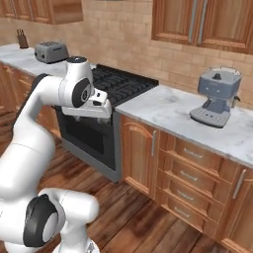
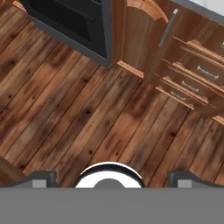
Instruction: Navigate to the stove.
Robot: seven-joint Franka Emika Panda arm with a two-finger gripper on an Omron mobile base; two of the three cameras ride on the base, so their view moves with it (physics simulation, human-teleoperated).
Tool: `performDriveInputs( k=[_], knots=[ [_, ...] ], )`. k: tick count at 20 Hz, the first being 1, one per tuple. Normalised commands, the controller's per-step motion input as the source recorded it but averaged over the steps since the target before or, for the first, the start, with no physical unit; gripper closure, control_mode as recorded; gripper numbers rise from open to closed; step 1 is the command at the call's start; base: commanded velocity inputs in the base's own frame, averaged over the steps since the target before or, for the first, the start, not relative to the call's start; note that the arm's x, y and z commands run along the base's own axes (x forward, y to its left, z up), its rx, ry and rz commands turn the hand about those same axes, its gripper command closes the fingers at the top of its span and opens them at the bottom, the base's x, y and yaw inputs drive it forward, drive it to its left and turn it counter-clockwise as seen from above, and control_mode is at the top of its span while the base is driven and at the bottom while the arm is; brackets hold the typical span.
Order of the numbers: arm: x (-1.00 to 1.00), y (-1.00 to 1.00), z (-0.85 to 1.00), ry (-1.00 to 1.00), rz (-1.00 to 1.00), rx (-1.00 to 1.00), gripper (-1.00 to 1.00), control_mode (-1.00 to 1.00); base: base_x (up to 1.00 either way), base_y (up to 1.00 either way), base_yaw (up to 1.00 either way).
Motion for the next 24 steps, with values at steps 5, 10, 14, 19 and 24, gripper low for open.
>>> performDriveInputs(
  k=[5, 10, 14, 19, 24],
  knots=[
    [0.0, 0.0, 0.0, 0.0, 0.0, 0.0, -1.0, 1.0, 1.0, 0.3, 0.31],
    [0.0, 0.0, 0.0, 0.0, 0.0, 0.0, -1.0, 1.0, 1.0, 0.79, 0.09],
    [0.0, 0.0, 0.0, 0.0, 0.0, 0.0, -1.0, 1.0, 0.86, 1.0, -0.19],
    [0.0, 0.0, 0.0, 0.0, 0.0, 0.0, -1.0, 1.0, 0.97, 1.0, -0.28],
    [0.0, 0.0, 0.0, 0.0, 0.0, 0.0, -1.0, 1.0, 0.97, 0.91, -0.58]
  ],
)
